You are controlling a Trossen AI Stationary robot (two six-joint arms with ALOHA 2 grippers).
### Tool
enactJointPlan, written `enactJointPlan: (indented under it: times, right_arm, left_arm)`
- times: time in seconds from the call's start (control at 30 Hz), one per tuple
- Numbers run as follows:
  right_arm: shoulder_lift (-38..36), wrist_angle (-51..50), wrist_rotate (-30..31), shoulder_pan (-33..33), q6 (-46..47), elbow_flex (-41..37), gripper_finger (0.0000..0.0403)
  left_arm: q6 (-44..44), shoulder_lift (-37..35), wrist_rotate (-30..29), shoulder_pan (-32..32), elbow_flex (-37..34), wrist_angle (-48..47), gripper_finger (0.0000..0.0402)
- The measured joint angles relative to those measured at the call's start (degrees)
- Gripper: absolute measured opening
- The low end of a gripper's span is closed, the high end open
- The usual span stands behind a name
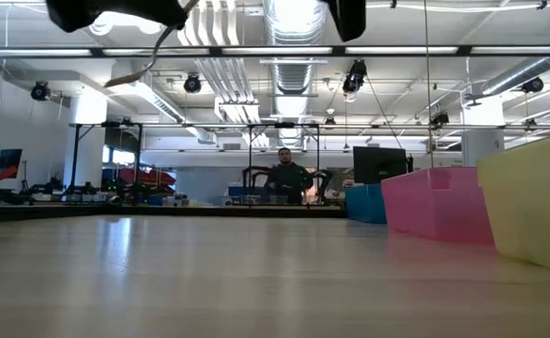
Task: Sort silverware by color (type)
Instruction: Put the gold fork into the pink bin
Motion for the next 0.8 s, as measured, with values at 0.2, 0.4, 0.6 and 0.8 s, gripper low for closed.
enactJointPlan:
  times: [0.2, 0.4, 0.6, 0.8]
  right_arm:
    - [2.98, 0.25, 1.48, -3.2, 0.68, 2.95, 0.0175]
    - [4.67, 0.36, 1.39, -5.75, 0.41, 5.1, 0.0176]
    - [5.43, 0.3, 1.47, -7.54, 0.28, 5.9, 0.0176]
    - [5.52, 0.27, 1.23, -8.63, -0.19, 5.95, 0.0155]
  left_arm:
    - [3.28, -0.02, 1.41, 2.04, 0.0, 2.35, 0.0]
    - [6.33, -0.04, 1.42, 3.8, 0.07, 3.28, 0.0]
    - [7.38, -0.04, 1.56, 4.59, 0.26, 3.33, 0.0]
    - [8.27, -0.04, 2.89, 4.8, 0.26, 3.78, 0.0]
